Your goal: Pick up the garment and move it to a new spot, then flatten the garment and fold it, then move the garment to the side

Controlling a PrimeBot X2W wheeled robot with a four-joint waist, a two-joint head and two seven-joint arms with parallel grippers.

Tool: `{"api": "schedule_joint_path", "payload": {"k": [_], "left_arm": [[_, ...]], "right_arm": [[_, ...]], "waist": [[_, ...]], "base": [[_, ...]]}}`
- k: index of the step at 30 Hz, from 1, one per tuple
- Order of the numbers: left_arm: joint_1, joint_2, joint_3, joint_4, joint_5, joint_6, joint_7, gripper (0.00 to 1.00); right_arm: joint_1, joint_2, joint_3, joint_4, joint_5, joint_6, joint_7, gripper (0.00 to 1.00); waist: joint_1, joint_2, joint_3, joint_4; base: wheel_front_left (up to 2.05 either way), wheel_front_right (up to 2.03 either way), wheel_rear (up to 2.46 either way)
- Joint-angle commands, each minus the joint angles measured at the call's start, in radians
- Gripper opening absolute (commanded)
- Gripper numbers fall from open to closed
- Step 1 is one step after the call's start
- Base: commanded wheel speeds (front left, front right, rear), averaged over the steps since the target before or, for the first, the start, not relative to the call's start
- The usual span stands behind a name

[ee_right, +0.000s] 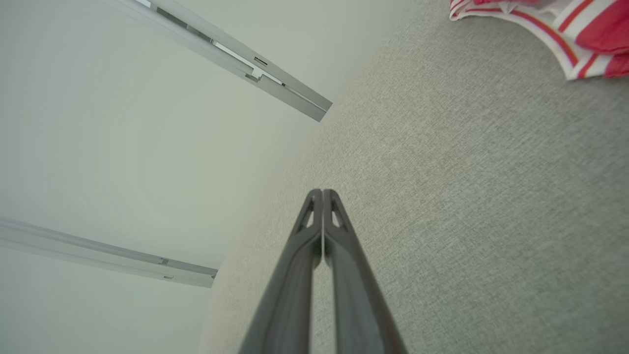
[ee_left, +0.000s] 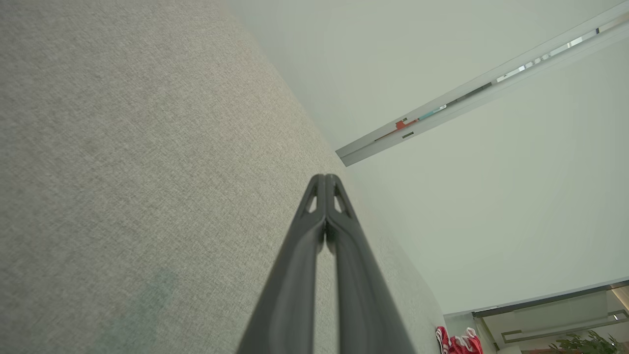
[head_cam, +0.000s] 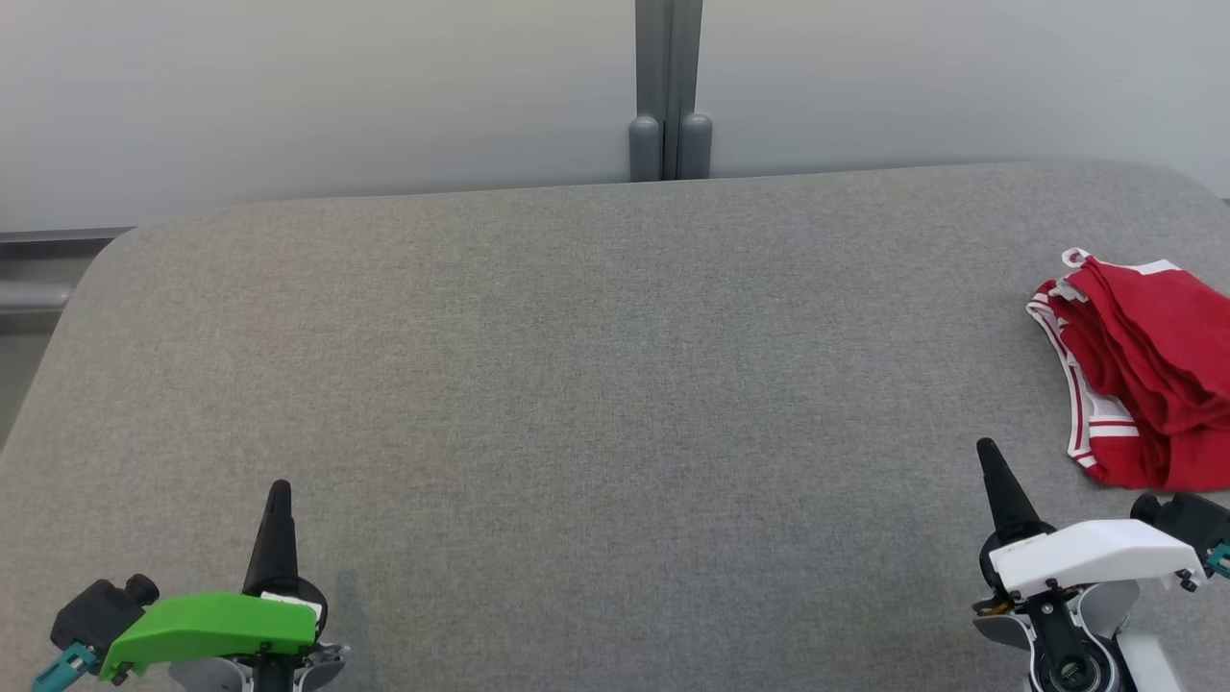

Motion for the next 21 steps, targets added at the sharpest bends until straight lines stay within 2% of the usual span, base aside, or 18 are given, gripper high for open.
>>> {"api": "schedule_joint_path", "payload": {"k": [1,21], "left_arm": [[-0.031,0.003,0.008,-0.013,-0.027,-0.002,0.007,0.0],[-0.042,0.002,0.032,-0.021,-0.207,-0.002,0.06,0.0]], "right_arm": [[-0.02,-0.005,-0.004,-0.01,0.03,0.0,0.003,0.0],[-0.031,-0.005,-0.017,-0.007,0.239,0.0,0.032,0.0]], "waist": [[0.0,0.0,0.0,0.0],[0.0,0.0,-0.001,-0.007]], "base": [[0.0,0.0,0.0],[0.0,0.0,0.0]]}}
